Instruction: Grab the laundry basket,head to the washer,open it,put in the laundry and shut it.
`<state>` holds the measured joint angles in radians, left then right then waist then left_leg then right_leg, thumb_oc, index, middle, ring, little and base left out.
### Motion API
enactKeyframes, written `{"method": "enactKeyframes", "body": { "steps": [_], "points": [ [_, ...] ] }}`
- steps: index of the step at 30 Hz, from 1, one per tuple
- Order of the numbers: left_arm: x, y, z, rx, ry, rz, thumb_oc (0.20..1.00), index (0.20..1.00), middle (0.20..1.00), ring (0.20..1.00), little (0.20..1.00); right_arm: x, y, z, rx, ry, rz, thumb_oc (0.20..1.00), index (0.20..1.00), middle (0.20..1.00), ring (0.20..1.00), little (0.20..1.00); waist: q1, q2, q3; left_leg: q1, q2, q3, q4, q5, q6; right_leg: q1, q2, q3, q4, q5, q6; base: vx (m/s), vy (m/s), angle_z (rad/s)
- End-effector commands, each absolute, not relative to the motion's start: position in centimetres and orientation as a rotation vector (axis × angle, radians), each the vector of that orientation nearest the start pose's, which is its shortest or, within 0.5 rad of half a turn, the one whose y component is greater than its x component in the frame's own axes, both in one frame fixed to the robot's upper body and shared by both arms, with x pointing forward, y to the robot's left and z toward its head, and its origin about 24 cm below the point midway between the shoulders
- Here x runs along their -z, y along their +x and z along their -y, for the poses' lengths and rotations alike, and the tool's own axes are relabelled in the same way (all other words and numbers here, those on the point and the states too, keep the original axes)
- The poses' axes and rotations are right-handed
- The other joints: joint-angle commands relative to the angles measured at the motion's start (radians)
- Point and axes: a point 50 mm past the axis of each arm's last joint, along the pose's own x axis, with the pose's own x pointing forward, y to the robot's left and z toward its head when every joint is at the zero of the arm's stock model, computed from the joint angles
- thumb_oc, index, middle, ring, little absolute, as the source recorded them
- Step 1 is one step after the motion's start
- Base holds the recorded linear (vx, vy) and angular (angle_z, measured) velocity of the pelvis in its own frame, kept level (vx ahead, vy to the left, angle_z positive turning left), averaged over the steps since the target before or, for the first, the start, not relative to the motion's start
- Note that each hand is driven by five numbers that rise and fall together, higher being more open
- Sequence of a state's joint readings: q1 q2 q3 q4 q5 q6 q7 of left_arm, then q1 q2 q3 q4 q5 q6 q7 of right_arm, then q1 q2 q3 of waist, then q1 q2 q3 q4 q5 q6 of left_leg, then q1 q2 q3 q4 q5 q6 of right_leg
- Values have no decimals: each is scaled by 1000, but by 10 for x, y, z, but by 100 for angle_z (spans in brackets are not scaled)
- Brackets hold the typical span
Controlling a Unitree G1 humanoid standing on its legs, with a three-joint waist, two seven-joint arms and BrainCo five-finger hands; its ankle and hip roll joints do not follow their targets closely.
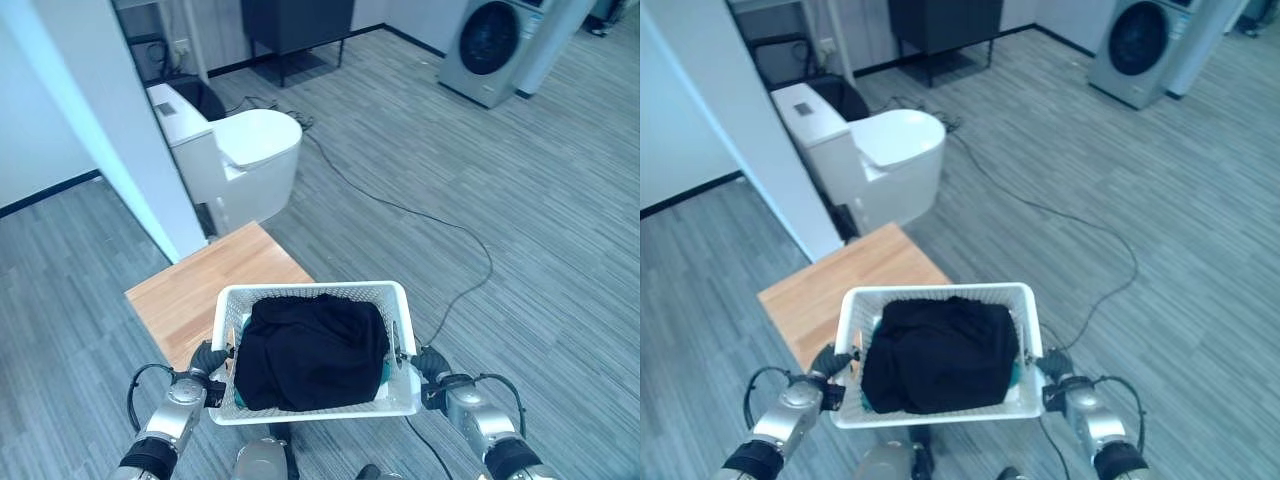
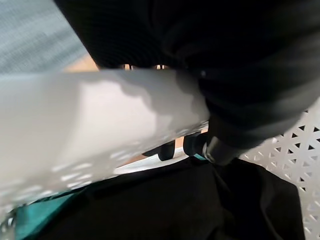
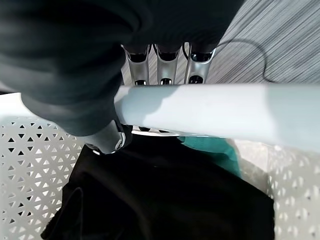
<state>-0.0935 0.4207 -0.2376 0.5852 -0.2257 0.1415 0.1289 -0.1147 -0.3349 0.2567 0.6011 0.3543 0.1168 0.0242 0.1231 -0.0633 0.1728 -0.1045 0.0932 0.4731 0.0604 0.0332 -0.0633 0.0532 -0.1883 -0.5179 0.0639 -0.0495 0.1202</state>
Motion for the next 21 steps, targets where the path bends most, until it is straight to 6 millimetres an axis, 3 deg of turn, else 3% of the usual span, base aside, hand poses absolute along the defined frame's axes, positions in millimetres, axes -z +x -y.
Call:
{"method": "enactKeyframes", "body": {
  "steps": [1, 7, 10, 13, 15, 21],
  "points": [
    [33, 261, -213, 0, 117, -435, 200, 200, 200, 200, 200, 28, 267, 211, -78, 21, -436, 200, 200, 200, 200, 200, -3, 59, -33, 20, -12, -64, 28, -23, 45, 14, 33, 46, -9, -24, 29, -35, -152, -55],
    [34, 261, -210, -8, 131, -432, 200, 200, 200, 200, 200, 20, 266, 217, -63, -7, -398, 200, 200, 200, 200, 200, -90, 76, -17, 46, 30, -64, 1, 27, 10, 12, 92, 152, -35, -32, -3, -39, -157, -36],
    [38, 256, -213, -22, 130, -444, 200, 200, 200, 200, 200, 17, 266, 219, -72, -34, -390, 200, 200, 200, 200, 200, -104, 74, -6, 29, 44, -78, 18, 48, 7, -7, 109, 189, -43, -16, -19, -75, -166, -60],
    [41, 252, -213, -49, 78, -448, 200, 200, 200, 200, 200, 12, 274, 224, -68, -78, -380, 200, 200, 200, 200, 200, -76, 63, 14, -16, -26, -343, 75, 12, 3, -23, 117, 261, -27, -11, -30, -28, -144, -64],
    [41, 251, -215, -62, 62, -445, 200, 200, 200, 200, 200, 10, 279, 224, -68, -81, -375, 200, 200, 200, 200, 200, -68, 63, 15, -19, -70, -440, 89, -13, 8, -28, 127, 303, -20, -9, -32, 39, -67, -75],
    [47, 248, -219, -69, 64, -482, 200, 200, 200, 200, 200, 13, 276, 226, -37, -36, -382, 200, 200, 200, 200, 200, -106, 69, -18, 17, -61, -382, 69, -28, 27, -28, 130, 338, -27, -6, -35, 52, 25, -48]
  ]
}}
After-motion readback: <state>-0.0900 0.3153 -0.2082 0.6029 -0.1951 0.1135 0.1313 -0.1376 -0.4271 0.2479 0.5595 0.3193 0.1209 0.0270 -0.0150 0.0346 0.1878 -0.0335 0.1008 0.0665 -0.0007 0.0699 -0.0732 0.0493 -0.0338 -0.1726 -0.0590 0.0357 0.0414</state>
